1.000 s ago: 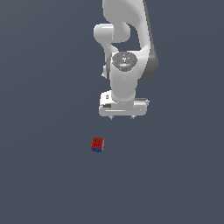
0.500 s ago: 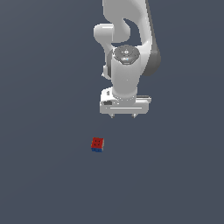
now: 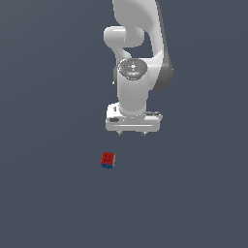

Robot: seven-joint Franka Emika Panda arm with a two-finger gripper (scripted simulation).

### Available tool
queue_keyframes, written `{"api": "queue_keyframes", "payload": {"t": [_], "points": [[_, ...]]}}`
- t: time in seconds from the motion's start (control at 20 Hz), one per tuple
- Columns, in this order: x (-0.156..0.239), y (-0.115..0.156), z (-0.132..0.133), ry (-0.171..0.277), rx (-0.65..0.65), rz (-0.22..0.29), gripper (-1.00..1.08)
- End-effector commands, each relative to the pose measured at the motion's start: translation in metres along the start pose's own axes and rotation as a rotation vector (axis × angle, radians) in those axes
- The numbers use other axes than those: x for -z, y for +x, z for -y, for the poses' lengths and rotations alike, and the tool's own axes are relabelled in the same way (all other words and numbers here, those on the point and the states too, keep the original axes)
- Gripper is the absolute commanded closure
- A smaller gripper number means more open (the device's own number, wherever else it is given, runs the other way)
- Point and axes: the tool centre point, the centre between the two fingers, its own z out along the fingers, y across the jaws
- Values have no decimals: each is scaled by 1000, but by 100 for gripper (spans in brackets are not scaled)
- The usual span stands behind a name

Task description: Pick up the object and move it to a goal position.

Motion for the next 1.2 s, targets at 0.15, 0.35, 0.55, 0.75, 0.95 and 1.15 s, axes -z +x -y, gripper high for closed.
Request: {"api": "queue_keyframes", "payload": {"t": [0.15,0.35,0.55,0.75,0.95,1.15], "points": [[-20,22,-27,-9,-23,-8,-92],[-40,41,-55,-19,-45,-16,-92],[-58,55,-80,-30,-62,-23,-92],[-72,63,-97,-37,-73,-27,-92],[-79,67,-107,-42,-79,-29,-92],[-80,67,-109,-42,-80,-28,-92]]}}
